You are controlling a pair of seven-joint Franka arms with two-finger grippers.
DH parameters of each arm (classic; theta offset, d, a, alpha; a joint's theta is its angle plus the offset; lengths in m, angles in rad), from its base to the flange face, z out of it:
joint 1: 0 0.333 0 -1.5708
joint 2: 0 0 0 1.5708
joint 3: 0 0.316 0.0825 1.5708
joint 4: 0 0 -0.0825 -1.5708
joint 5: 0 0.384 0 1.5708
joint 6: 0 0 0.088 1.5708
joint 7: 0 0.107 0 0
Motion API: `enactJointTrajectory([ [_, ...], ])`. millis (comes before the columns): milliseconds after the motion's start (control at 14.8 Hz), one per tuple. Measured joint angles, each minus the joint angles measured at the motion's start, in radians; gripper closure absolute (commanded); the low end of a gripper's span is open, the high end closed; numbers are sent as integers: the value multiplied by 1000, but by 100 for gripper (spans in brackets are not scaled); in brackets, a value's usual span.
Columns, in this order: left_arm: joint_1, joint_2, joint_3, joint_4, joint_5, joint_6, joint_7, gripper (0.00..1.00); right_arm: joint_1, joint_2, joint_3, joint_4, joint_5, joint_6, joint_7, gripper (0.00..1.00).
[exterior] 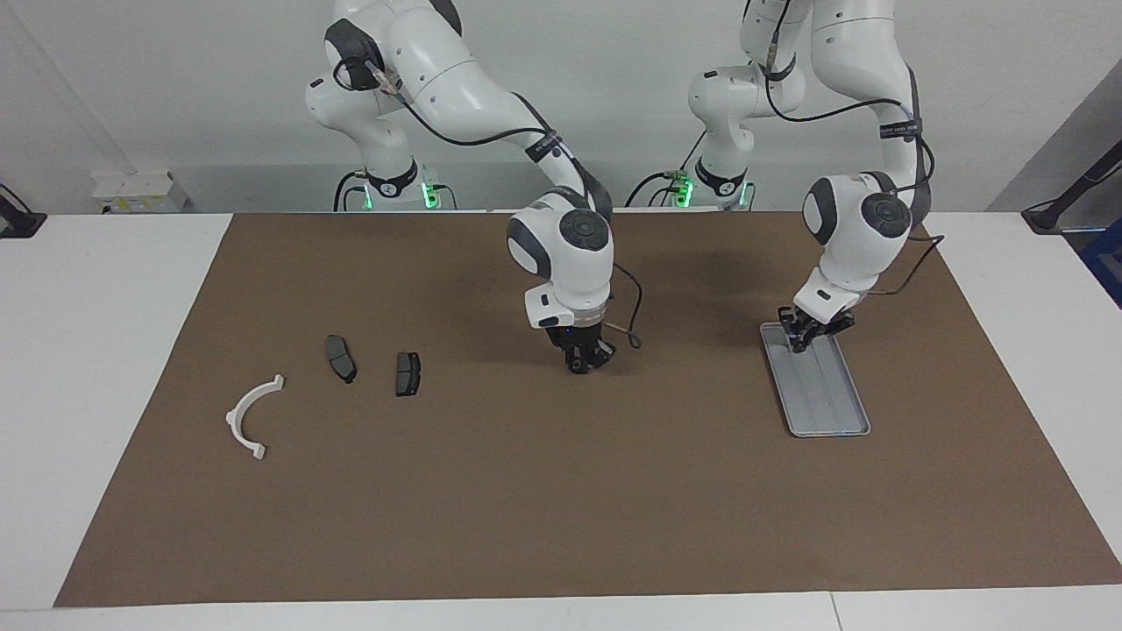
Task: Pick bearing gear from pile to tray
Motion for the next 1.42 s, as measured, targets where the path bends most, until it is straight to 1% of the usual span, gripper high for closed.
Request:
enactJointTrajectory([
  [67, 0, 0, -1, -1, 0, 1, 0, 100, 0, 0, 0, 0, 0, 0, 3, 0],
  [337, -1, 1, -3, -6, 0, 3, 0, 100, -2, 0, -8, 15, -16, -25, 6, 0],
  [404, -2, 1, -3, -7, 0, 3, 0, 96, -5, -1, -13, 35, -17, -47, 7, 0],
  [539, -2, 1, -3, -8, 0, 4, 0, 54, -31, -6, -15, 92, -17, -107, 7, 0],
  [607, -2, 1, -3, -8, 0, 4, 0, 38, -53, -13, -15, 117, -17, -139, 7, 0],
  [674, -3, 1, -3, -9, 0, 4, 0, 32, -76, -25, -14, 136, -17, -164, 0, 0],
  [876, -3, 0, -3, -2, 0, 6, 0, 31, -130, -77, -12, 154, -12, -232, -86, 0],
  [1011, -12, 1, -4, 19, -1, 4, -16, 31, -165, -113, -12, 155, -2, -277, -180, 0],
  [1078, -31, 1, -6, 36, -1, 2, -53, 30, -187, -131, -12, 156, 7, -295, -246, 0],
  [1146, -61, 1, -7, 50, -1, 2, -103, 29, -212, -147, -12, 156, 14, -312, -313, 0],
  [1348, -180, 8, -11, 76, -2, 2, -294, 21, -307, -187, -12, 156, 22, -371, -541, 0],
  [1415, -222, 13, -12, 90, -2, 2, -363, 20, -340, -198, -12, 156, 24, -388, -624, 0],
])
